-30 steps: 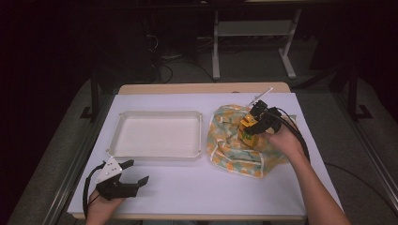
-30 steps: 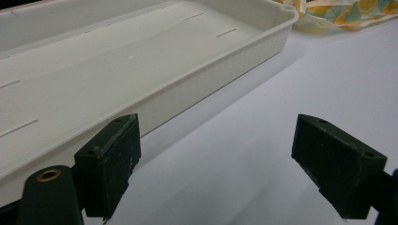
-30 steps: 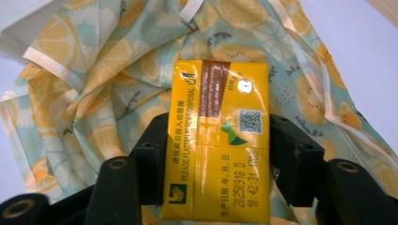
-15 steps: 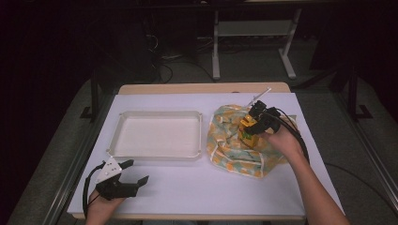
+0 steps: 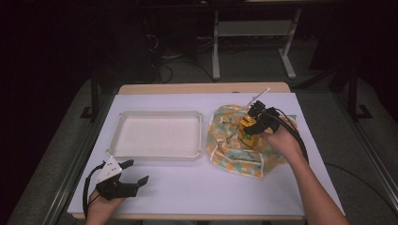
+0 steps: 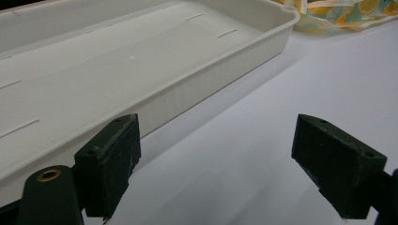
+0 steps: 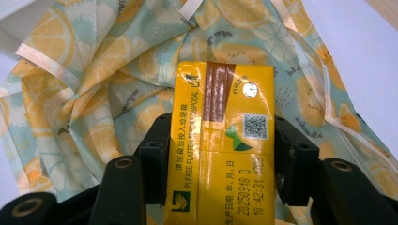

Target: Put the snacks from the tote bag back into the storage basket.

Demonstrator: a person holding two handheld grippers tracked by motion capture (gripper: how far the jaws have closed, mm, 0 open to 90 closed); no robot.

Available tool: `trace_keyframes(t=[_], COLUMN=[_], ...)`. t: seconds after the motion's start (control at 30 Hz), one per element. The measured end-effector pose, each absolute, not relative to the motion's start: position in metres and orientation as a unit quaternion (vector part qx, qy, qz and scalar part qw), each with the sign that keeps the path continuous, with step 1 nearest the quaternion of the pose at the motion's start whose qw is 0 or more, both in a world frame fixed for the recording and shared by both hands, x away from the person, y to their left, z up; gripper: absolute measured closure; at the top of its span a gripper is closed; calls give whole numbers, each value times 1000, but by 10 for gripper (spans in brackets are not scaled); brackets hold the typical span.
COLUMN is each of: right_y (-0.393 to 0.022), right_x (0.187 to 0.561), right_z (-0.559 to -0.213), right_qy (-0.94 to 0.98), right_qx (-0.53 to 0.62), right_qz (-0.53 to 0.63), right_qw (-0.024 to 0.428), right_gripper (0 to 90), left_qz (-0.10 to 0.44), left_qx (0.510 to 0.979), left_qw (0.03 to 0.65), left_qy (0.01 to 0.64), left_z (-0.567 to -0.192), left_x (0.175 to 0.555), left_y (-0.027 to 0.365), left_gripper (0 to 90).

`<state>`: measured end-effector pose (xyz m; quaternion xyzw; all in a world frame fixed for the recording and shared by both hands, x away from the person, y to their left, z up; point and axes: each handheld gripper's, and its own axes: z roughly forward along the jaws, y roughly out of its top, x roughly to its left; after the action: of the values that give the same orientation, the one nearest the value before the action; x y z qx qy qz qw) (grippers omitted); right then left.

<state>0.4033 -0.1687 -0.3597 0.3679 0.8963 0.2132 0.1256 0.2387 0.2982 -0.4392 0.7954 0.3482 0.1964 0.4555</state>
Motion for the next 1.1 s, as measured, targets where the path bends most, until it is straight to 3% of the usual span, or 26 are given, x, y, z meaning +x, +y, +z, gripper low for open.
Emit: trace_keyframes(t=[1.1], right_y=[-171], right_x=[408], right_z=[-355], right_qy=[901], right_qx=[363], right_qz=[208], right_qw=[114], right_gripper=[494], left_qz=[196], left_qx=[796], left_qw=[454], left_qy=[350], left_z=[-439], left_x=[239], left_y=[300], left_gripper=[158])
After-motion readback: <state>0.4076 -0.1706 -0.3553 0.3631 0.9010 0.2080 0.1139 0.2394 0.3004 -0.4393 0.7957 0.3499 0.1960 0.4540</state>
